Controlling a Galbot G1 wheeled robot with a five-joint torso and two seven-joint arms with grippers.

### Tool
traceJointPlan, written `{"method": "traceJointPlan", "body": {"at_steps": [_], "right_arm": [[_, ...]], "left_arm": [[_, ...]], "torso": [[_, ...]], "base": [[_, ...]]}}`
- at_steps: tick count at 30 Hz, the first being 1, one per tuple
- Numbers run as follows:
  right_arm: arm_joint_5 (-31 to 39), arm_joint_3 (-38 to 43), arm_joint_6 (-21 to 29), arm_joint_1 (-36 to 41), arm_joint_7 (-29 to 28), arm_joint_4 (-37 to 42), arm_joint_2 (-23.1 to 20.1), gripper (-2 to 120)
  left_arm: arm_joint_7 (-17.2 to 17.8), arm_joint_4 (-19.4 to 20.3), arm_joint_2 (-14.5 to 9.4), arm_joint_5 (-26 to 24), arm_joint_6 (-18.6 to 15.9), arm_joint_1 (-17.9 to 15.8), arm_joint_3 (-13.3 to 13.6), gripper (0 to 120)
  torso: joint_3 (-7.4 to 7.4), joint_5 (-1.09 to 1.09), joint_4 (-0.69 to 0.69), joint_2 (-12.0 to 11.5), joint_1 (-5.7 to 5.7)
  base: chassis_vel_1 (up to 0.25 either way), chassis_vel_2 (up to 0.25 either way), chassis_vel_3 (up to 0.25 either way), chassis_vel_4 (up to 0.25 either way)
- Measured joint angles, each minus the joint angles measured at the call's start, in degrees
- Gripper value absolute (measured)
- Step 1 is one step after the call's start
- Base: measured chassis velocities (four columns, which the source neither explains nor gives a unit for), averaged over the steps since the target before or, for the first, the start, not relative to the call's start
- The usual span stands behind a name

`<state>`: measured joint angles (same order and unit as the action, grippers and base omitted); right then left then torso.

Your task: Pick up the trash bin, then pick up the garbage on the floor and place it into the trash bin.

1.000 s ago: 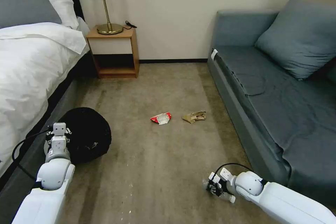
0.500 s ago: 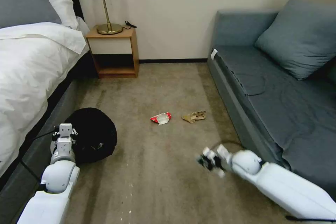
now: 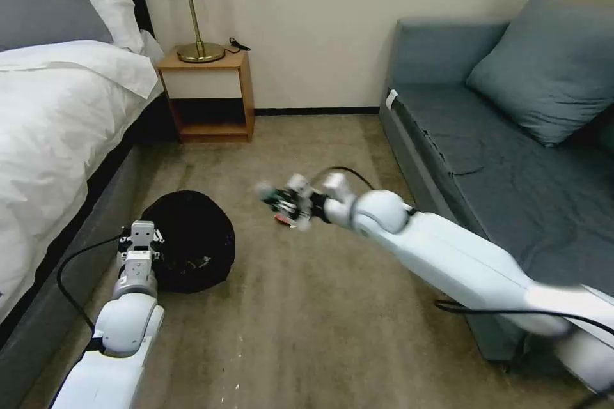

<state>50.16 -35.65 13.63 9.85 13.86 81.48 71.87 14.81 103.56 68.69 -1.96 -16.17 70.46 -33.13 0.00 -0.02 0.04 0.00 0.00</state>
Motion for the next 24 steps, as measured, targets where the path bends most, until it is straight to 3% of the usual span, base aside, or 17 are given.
{"method": "traceJointPlan", "body": {"at_steps": [6,18,24], "right_arm": [[2.27,-1.52,-3.89,-0.33,-0.06,-9.18,8.24,17],[-0.56,-1.91,-7.18,1.25,-0.11,-19.22,13.17,17],[-2.58,-1.89,-7.3,2.44,-0.66,-19.96,13.26,39]], "left_arm": [[-0.64,-0.4,-0.07,-1.61,0.89,-0.87,0.13,5],[-1.35,2.0,-0.1,-3.24,1.99,0.45,-0.19,5],[-1.31,3.25,0.35,-3.25,1.99,0.74,-0.29,5]], "torso": [[0.0,0.0,-0.03,0.0,0.0],[0.0,0.02,-0.04,0.0,0.0],[0.0,0.02,-0.04,0.0,0.0]], "base": [[0.0,0.0,0.0,0.0],[0.0,0.0,0.0,0.0],[0.0,0.0,0.0,0.0]]}}
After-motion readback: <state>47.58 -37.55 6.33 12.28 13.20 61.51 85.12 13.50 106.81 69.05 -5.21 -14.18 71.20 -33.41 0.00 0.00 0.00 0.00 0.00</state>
